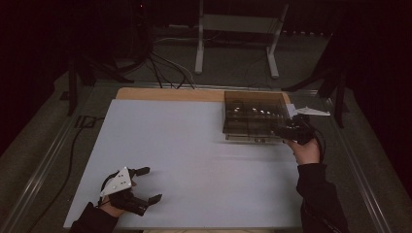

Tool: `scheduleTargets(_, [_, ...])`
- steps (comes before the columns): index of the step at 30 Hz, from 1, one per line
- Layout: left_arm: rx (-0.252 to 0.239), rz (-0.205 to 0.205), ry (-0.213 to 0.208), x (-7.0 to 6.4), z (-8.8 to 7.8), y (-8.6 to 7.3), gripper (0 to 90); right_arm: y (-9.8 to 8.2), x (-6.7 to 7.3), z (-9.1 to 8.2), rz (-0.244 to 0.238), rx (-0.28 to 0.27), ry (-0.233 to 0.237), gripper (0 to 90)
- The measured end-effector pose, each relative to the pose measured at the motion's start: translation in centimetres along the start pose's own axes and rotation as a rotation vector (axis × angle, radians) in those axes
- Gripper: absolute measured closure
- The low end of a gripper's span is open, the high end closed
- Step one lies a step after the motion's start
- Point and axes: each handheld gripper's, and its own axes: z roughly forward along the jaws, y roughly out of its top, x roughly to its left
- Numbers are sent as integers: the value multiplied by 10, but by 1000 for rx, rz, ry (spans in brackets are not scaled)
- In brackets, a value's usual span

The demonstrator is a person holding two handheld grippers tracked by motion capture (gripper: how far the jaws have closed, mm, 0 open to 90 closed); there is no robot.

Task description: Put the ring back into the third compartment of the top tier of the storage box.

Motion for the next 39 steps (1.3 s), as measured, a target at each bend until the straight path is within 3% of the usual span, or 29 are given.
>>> scheduleTargets(1, [1,1,-1,0,0,0,7,1,1,-1,-7,-4,25,135])
scheduleTargets(4, [-3,0,-1,0,0,0,7,3,8,-2,-38,-14,22,127])
scheduleTargets(9, [-3,2,-4,0,0,1,7,6,17,-5,-54,-24,89,85])
scheduleTargets(14, [1,2,-1,0,0,0,7,9,22,-8,-70,-50,104,25])
scheduleTargets(15, [-3,1,-2,0,0,0,7,11,28,-10,-95,-56,103,15])
scheduleTargets(29, [-1,0,-1,0,0,0,7,21,52,-15,-143,-101,148,15])
scheduleTargets(33, [-9,-1,-2,0,-1,0,7,22,63,-16,-184,-114,153,15])
scheduleTargets(39, [-6,-5,4,0,-2,0,7,23,76,-18,-205,-118,185,15])
